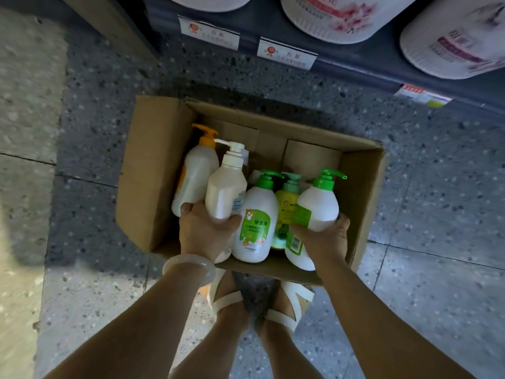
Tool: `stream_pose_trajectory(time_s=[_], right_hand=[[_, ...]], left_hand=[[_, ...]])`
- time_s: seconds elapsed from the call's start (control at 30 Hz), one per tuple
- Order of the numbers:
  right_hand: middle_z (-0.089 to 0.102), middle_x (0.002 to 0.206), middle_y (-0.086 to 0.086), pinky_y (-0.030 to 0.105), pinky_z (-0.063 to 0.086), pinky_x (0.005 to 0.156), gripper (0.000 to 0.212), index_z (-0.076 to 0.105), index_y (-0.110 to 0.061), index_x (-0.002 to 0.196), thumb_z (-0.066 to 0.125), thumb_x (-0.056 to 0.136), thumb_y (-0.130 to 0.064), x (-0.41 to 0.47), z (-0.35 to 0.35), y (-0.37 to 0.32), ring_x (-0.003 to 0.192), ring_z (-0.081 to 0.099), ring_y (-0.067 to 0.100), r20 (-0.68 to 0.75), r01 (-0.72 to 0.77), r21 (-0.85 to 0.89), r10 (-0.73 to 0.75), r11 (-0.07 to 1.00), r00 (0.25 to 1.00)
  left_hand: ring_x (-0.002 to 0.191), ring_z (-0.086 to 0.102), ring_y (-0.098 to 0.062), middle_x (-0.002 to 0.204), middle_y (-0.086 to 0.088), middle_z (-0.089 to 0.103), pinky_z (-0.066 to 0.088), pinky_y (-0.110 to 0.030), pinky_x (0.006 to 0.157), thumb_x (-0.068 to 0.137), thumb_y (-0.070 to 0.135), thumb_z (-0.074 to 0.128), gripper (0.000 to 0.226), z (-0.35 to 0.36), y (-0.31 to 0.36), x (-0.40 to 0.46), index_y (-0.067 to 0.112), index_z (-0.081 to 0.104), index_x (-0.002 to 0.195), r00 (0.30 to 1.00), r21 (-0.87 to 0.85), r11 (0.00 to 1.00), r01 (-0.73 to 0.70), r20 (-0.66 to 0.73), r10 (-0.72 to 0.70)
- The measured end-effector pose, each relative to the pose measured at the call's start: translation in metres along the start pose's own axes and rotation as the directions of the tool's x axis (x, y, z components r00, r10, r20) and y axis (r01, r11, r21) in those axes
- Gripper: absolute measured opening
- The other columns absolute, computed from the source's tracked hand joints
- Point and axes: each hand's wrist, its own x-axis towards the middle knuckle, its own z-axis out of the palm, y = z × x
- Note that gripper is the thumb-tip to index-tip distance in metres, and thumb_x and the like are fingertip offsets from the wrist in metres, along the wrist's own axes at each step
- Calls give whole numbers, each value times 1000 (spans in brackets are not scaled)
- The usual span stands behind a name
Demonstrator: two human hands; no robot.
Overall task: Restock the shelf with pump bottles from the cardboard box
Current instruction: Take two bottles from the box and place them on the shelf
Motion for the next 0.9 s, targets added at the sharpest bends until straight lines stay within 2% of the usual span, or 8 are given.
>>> stream_pose_trajectory(time_s=[0.13, 0.27, 0.37, 0.43, 0.53, 0.63, 0.8, 0.9], right_hand=[[51, 127, 10, 44, 46, 95, 84, 32, -15, 130, 84, 65, -17, -24, -31, -21, 117, 49, 32, 32, 70, 96, -73, 993, 997], [49, 128, 8, 51, 45, 98, 89, 31, -16, 132, 85, 61, -17, -57, -65, -52, 118, 49, 31, 51, 104, 183, -115, 978, 992], [53, 115, 1, 47, 50, 91, 87, 35, -18, 127, 87, 57, -20, -90, -102, -78, 112, 55, 27, 22, 187, 208, -196, 960, 980], [54, 111, 0, 40, 50, 83, 87, 36, -17, 128, 87, 58, -14, -113, -132, -91, 105, 57, 26, 16, 227, 283, -242, 932, 970], [59, 109, 5, 40, 51, 81, 93, 37, -12, 129, 87, 52, -9, -150, -188, -108, 99, 60, 25, 20, 292, 398, -326, 870, 945], [62, 112, 12, 48, 54, 85, 81, 41, -15, 120, 87, 55, -3, -184, -242, -120, 98, 64, 27, -13, 372, 431, -407, 822, 913], [61, 116, 7, 54, 52, 89, 91, 41, -22, 116, 89, 38, -17, -253, -315, -141, 105, 62, 27, -53, 484, 437, -516, 758, 855], [61, 116, 6, 49, 54, 87, 90, 43, -21, 117, 89, 40, -13, -294, -345, -149, 104, 62, 26, -52, 537, 461, -583, 706, 811]], left_hand=[[96, 62, -20, 103, -3, 66, 51, -33, 83, 54, 52, 78, 67, -34, 20, -20, 14, 65, 108, 988, -150, 987, -54, 134, 74], [95, 62, -20, 102, 0, 66, 47, -31, 79, 65, 36, 81, 55, -70, 62, -55, 17, 58, 111, 972, -328, 944, -33, 210, 107], [88, 64, -12, 89, 8, 66, 50, -16, 68, 76, 22, 75, 24, -104, 100, -91, 29, 58, 92, 955, -459, 881, -118, 191, 228], [82, 65, -6, 84, 13, 66, 50, -10, 62, 78, 18, 73, 21, -128, 119, -112, 32, 60, 87, 944, -544, 825, -153, 167, 285], [84, 70, -7, 86, 8, 74, 57, -25, 71, 75, 16, 75, 22, -170, 148, -148, 28, 66, 91, 924, -624, 756, -199, 139, 357], [89, 72, -18, 93, -2, 75, 58, -41, 77, 56, 29, 81, 39, -209, 174, -185, 24, 69, 93, 886, -662, 707, -249, 139, 442], [78, 71, -5, 78, 12, 74, 54, -30, 71, 65, 21, 82, 28, -262, 216, -254, 29, 69, 88, 822, -668, 647, -366, 94, 562], [84, 71, -8, 85, 11, 75, 57, -32, 78, 53, 31, 84, 37, -287, 239, -300, 28, 71, 88, 772, -636, 618, -461, 56, 633]])
